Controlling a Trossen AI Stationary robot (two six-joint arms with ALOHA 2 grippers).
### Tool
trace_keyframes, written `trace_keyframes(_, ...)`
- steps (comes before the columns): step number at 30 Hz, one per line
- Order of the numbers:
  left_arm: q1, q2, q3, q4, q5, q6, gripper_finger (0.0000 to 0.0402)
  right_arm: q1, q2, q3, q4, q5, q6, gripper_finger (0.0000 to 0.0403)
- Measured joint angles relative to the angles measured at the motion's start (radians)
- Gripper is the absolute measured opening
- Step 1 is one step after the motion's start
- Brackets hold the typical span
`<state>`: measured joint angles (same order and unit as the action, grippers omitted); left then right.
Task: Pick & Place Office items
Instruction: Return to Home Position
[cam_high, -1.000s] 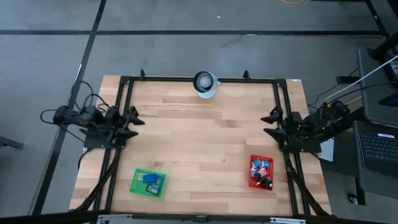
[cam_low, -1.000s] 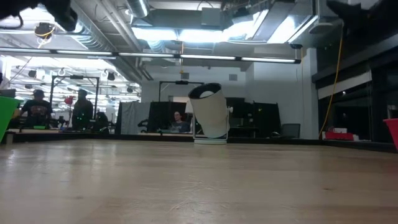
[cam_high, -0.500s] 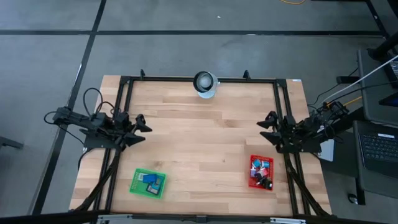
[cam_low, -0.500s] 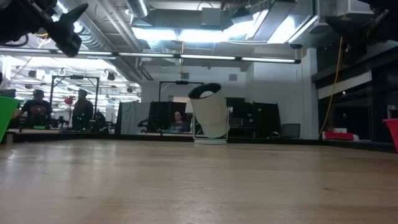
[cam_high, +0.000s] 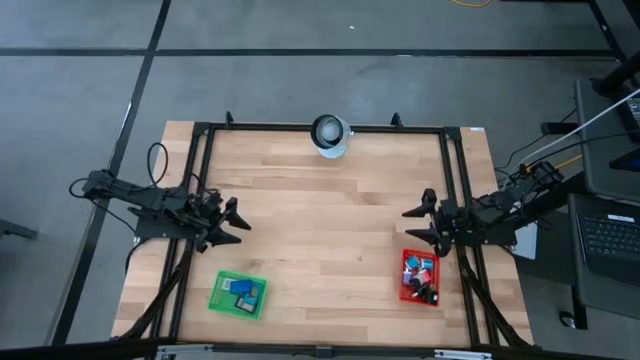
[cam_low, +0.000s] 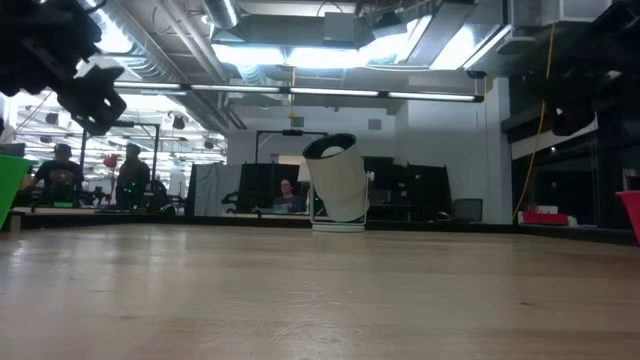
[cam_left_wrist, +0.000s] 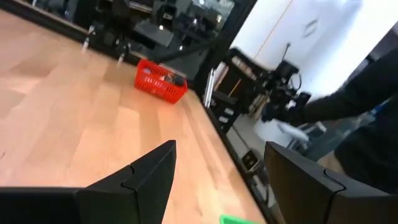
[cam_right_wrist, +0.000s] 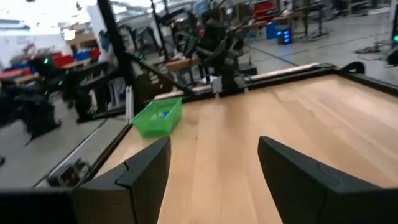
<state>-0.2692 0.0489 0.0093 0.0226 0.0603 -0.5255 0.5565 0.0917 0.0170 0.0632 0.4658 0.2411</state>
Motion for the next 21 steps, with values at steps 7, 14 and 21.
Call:
trace_keyframes(7, -0.005, 0.084, 0.000, -0.001, -0.011, -0.002, 0.0239, 0.001, 0.055, 0.000, -0.001, -0.036, 0.088, 0.0247)
trace_keyframes(14, -0.005, 0.084, 0.000, 0.002, -0.012, 0.072, 0.0239, 0.001, 0.059, 0.000, 0.000, -0.063, 0.132, 0.0247)
trace_keyframes(21, -0.005, 0.084, 0.000, -0.003, -0.024, 0.108, 0.0239, 0.001, 0.060, 0.000, -0.011, -0.152, 0.119, 0.0247)
